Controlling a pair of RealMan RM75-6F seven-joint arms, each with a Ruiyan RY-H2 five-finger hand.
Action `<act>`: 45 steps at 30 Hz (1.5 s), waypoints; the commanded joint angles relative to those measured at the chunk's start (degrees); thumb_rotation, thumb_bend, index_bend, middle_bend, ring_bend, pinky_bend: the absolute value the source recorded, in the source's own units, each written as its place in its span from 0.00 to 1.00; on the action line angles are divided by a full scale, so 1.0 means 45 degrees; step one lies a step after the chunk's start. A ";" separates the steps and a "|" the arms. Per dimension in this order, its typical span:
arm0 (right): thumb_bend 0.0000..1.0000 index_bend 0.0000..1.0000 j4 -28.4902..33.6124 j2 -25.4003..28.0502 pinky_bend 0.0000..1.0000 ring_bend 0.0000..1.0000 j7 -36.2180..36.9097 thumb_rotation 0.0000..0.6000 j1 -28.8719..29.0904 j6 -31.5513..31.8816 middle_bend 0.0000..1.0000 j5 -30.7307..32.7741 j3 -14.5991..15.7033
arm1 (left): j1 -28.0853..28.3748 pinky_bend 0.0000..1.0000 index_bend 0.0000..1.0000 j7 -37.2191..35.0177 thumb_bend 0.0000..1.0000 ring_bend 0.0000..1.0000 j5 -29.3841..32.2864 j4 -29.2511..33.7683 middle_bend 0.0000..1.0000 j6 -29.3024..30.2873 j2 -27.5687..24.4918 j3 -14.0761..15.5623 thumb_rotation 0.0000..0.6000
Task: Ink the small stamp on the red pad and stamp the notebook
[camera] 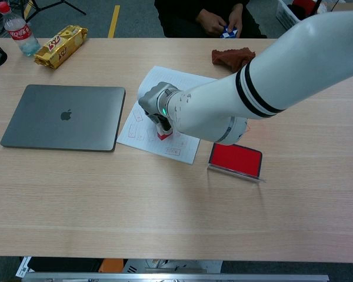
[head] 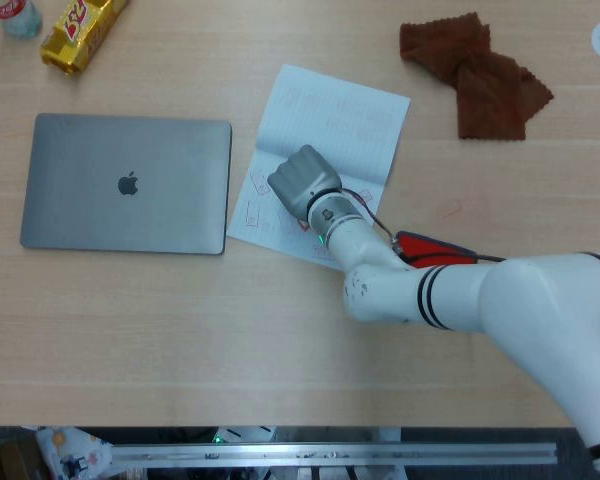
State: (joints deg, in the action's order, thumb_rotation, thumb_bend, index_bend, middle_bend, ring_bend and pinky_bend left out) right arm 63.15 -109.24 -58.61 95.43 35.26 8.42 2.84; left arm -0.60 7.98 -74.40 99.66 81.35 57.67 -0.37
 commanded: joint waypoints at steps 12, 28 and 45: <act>0.62 0.81 -0.0350 -0.0267 0.39 0.32 -0.0361 1.00 -0.0089 -0.0029 0.52 0.0103 -0.0152 | -0.0001 0.11 0.15 -0.0012 0.27 0.08 0.0069 -0.0047 0.01 -0.0051 -0.0004 0.0000 1.00; 0.62 0.81 0.0058 0.0098 0.39 0.32 -0.0445 1.00 -0.0300 0.0148 0.52 -0.0034 -0.0530 | -0.0022 0.11 0.15 -0.0022 0.27 0.08 0.0092 0.0006 0.00 -0.0056 -0.0057 0.0008 1.00; 0.62 0.81 0.5505 0.5025 0.39 0.32 0.2247 1.00 -0.2259 0.1761 0.52 -0.3118 -0.0808 | 0.0030 0.11 0.15 0.0129 0.27 0.08 -0.0384 0.0327 0.00 0.0092 -0.0041 0.0086 1.00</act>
State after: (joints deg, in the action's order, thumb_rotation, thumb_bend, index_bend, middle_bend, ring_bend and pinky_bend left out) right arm 85.77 -88.82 -50.17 86.95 42.05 -3.58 -1.31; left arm -0.46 8.55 -76.13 101.13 81.75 57.48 0.01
